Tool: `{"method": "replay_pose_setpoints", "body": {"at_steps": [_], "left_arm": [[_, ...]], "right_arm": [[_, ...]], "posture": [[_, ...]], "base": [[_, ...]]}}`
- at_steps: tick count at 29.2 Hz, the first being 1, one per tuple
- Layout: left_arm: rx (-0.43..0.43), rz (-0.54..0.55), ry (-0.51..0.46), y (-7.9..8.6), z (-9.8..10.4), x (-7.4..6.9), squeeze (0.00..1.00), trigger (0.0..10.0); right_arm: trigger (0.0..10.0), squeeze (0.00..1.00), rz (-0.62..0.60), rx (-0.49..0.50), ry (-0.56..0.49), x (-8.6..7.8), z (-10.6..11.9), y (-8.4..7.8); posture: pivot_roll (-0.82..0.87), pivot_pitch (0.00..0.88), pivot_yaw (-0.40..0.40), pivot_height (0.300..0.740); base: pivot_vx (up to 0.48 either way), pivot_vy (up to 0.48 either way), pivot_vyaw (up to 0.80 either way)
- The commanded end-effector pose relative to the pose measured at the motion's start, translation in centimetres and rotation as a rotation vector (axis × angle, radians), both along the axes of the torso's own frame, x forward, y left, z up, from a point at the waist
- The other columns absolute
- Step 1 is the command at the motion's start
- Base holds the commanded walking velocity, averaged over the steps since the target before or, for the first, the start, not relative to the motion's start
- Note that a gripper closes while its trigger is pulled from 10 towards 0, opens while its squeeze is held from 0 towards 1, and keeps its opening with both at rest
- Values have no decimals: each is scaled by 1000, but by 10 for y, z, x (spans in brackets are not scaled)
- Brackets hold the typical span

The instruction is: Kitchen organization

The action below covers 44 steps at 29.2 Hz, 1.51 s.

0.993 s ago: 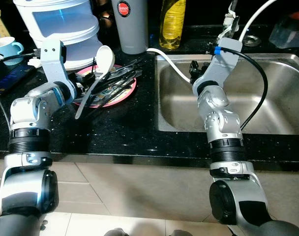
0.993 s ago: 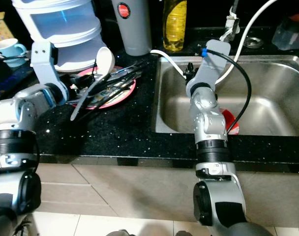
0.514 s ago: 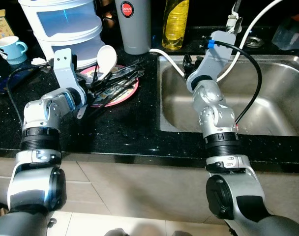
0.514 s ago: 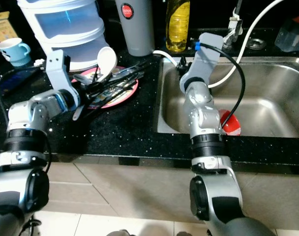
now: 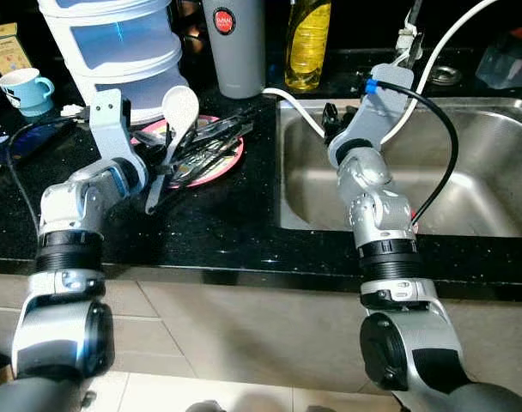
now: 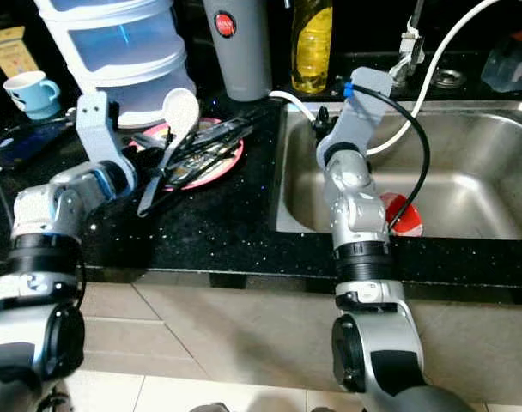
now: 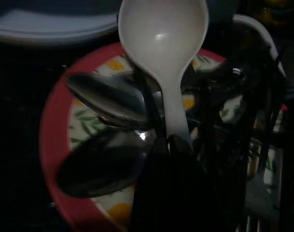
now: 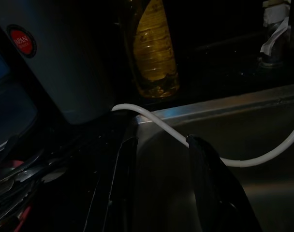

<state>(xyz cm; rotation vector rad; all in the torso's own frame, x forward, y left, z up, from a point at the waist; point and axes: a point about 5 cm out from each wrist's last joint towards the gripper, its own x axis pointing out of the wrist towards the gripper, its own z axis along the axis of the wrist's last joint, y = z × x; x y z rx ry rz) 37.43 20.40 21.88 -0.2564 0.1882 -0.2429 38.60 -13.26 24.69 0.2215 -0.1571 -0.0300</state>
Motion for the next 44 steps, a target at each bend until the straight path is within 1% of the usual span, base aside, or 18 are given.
{"method": "replay_pose_setpoints", "body": {"at_steps": [1,4,9,11,14,16,19,22,24,26,27,32,36,38,41,42,43,44], "left_arm": [[1,23,-103,0,17,-1,0,10000],[23,37,-177,0,33,-4,0,10000],[26,109,-148,-1,41,-1,0,10000],[103,166,-109,-2,41,0,0,10000],[168,196,-79,-6,41,0,0,10000],[227,204,-16,-13,45,1,0,10000],[208,202,1,-15,49,1,0,10000],[134,181,-5,-20,61,1,0,10000],[143,202,-41,-20,68,3,0,10000],[294,241,-123,-18,75,5,0,10000],[336,251,-153,-18,76,5,0,10000],[311,279,-140,-11,74,3,0,10000],[229,266,-82,-7,73,0,0,10000],[226,257,-78,-8,73,-1,0,10000],[284,237,-88,-13,72,1,0,10000],[326,236,-66,-17,66,5,137,10000],[328,241,-45,-17,62,6,1000,10000],[328,241,-45,-17,62,6,1000,10000]], "right_arm": [[10000,0,12,7,4,0,-2,6],[10000,0,16,8,9,-1,-3,8],[10000,0,17,15,8,-3,-3,9],[10000,0,15,13,17,-3,-5,8],[10000,0,15,7,23,-4,-7,7],[10000,0,12,3,23,-4,-6,5],[10000,0,8,3,22,-4,-6,4],[10000,0,-2,6,20,-4,-5,2],[10000,0,-7,9,19,-4,-5,2],[10000,0,-9,12,20,-5,-7,2],[10000,0,-9,12,20,-5,-7,2],[10000,0,-8,10,19,-5,-6,1],[10000,0,-5,7,16,-5,-6,1],[10000,0,-4,7,14,-5,-5,2],[10000,0,-3,9,10,-5,-5,3],[10000,0,-2,10,9,-5,-5,4],[10000,0,-2,10,9,-5,-5,4],[10000,0,-2,10,9,-5,-5,4]], "posture": [[166,0,94,740],[170,0,99,740],[184,0,100,740],[185,0,96,740],[180,3,99,740],[178,5,100,740],[173,8,105,740],[165,4,115,740],[165,0,116,740],[163,0,115,740],[163,0,115,740],[160,0,112,740],[150,0,116,740],[150,0,116,740],[149,0,120,740],[145,0,122,740],[144,0,122,740],[144,0,122,740]], "base": [[0,0,0],[0,0,0],[0,0,0],[0,0,0],[0,0,0],[0,0,0],[0,0,0],[0,0,0],[0,0,0],[0,0,0],[0,0,0],[0,0,0],[0,0,0],[0,0,0],[0,0,0],[0,0,0],[0,0,0],[0,0,0]]}}
